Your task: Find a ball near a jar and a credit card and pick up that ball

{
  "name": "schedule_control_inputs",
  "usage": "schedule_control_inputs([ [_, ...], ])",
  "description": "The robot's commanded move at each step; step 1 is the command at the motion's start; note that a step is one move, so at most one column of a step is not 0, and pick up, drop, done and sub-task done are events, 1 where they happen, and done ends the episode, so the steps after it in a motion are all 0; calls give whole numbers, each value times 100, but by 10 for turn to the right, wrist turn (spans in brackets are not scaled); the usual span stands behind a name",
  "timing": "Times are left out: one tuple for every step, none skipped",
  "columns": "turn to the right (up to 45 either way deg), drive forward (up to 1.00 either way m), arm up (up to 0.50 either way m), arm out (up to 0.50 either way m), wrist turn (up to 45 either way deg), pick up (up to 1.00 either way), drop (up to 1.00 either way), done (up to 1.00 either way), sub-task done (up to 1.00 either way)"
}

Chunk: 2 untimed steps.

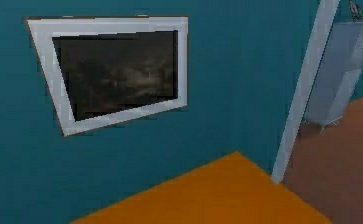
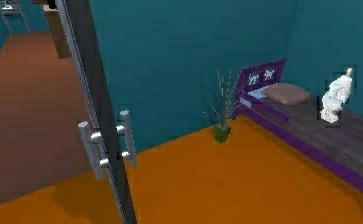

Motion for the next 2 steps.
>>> schedule_control_inputs([
  [0,15,0,0,0,0,0,0,0],
  [210,0,0,0,0,0,0,0,0],
])
